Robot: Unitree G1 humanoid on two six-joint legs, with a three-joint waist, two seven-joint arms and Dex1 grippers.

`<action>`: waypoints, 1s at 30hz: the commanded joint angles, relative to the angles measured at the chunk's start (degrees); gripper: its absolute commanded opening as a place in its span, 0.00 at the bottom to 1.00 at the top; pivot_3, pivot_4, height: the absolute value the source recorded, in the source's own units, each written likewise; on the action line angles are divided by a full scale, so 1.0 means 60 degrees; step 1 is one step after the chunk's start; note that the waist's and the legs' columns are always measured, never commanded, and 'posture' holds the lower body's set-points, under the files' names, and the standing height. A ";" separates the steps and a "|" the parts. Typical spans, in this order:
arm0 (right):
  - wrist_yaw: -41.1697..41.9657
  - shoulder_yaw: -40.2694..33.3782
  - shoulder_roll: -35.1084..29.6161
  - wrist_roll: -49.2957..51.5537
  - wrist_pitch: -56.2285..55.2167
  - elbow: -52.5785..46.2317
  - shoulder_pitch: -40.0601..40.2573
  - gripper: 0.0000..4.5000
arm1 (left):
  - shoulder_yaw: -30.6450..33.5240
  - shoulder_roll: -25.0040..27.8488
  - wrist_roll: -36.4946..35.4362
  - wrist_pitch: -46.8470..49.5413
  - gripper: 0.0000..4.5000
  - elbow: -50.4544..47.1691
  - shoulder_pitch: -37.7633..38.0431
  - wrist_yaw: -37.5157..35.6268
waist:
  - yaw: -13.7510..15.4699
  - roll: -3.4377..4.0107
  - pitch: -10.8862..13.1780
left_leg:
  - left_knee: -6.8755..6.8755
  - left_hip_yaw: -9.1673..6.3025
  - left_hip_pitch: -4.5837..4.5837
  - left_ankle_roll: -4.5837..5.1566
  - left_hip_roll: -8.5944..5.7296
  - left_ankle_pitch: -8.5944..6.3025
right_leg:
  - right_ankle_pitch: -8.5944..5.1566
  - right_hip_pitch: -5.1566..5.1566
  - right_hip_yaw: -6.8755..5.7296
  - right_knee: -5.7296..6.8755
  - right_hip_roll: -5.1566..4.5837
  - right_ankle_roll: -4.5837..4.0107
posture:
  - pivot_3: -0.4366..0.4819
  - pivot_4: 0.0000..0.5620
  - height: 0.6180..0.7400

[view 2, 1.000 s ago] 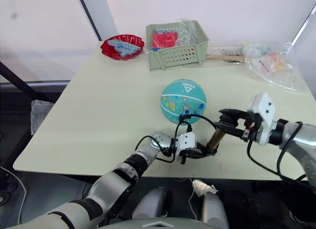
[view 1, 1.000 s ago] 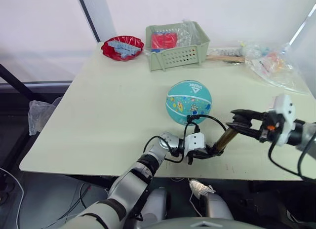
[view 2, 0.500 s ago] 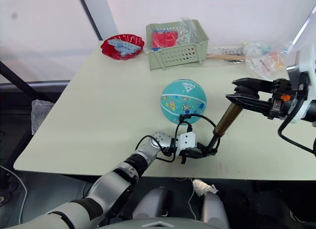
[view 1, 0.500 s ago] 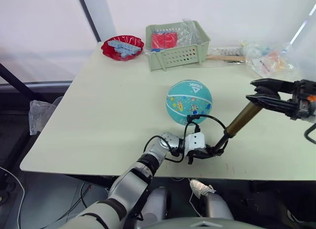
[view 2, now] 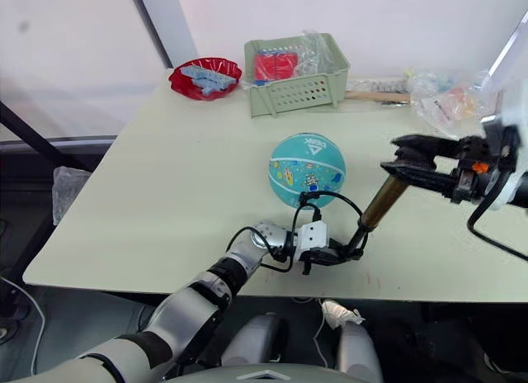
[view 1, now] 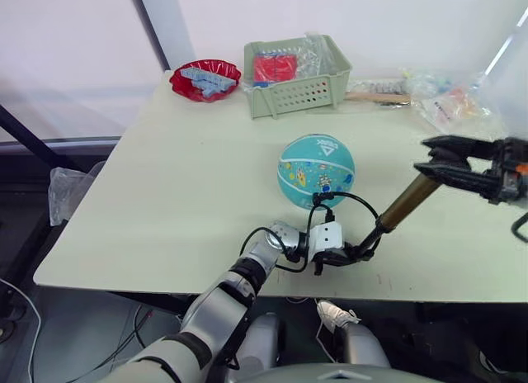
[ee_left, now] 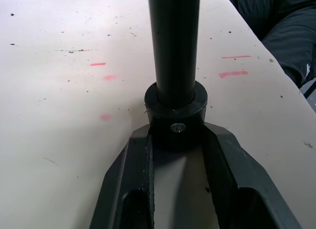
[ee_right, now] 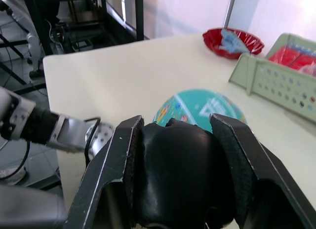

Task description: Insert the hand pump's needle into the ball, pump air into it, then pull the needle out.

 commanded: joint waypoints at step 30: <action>-0.0177 0.1933 0.2050 -0.2369 -0.1706 -0.0272 0.1217 0.36 | -0.0284 0.0305 0.0571 0.0614 0.23 0.0782 0.0373 0.0018 | -0.0004 -0.0031 -0.0012 | -0.0001 -0.0005 0.0001 -0.0001 0.0004 -0.0001 | -0.0002 -0.0001 -0.0002 -0.0001 0.0034 -0.0001 | 0.48 0.27 0.97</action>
